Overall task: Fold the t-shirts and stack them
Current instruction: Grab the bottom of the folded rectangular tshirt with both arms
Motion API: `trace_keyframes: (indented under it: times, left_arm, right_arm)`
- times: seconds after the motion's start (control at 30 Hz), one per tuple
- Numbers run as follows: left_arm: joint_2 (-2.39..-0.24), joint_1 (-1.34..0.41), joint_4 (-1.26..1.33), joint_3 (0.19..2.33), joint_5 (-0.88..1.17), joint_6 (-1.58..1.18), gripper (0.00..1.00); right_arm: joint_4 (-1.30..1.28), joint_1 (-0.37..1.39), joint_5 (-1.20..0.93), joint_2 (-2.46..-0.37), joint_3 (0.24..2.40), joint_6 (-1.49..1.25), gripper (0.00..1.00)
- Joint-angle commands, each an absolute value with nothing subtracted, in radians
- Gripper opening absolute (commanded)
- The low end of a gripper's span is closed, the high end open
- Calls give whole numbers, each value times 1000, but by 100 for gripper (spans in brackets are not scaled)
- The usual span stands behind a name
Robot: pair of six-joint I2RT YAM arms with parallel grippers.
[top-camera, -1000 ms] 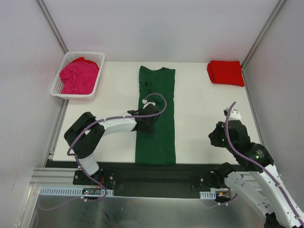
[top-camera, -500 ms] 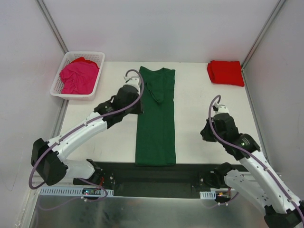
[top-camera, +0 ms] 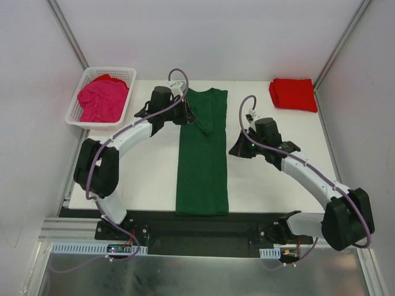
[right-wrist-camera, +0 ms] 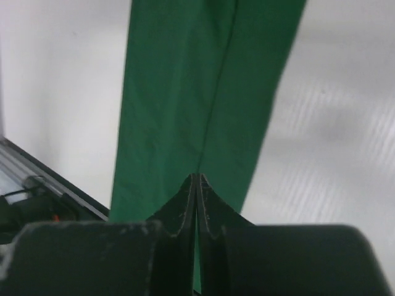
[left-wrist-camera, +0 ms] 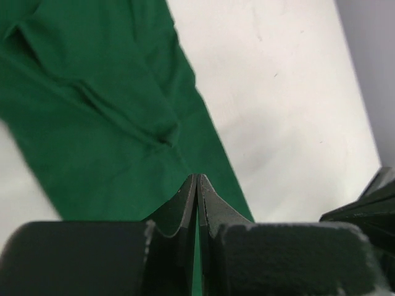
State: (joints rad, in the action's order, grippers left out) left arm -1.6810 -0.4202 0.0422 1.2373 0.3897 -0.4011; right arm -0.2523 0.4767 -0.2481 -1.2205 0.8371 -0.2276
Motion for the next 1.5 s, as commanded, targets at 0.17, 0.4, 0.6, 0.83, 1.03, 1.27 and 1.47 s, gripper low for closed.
trace_keyframes:
  times: [0.17, 0.4, 0.6, 0.83, 1.03, 1.27, 1.47]
  left_arm:
    - [-1997, -328, 275, 1512, 735, -540, 0]
    - [-2203, -295, 201, 1771, 755, -571, 0]
    - [-2351, -287, 91, 1945, 738, -555, 0]
    - [-2401, -288, 29, 1954, 695, -540, 0]
    - [-2379, -288, 5, 1893, 661, -519, 0]
    - [-2372, -287, -55, 1878, 643, -494, 0]
    - [-2379, -287, -94, 1879, 612, -474, 0]
  right_arm:
    - [219, 315, -744, -1506, 1014, -452, 1]
    - [319, 299, -819, -1735, 1161, -549, 1]
    - [293, 304, -819, -1910, 1318, -568, 1]
    - [197, 337, -795, -2065, 1462, -520, 1]
    - [178, 380, -776, -2166, 1525, -518, 1]
    - [183, 403, -753, -2241, 1546, -537, 1]
    - [184, 403, -741, -2273, 1543, -538, 1]
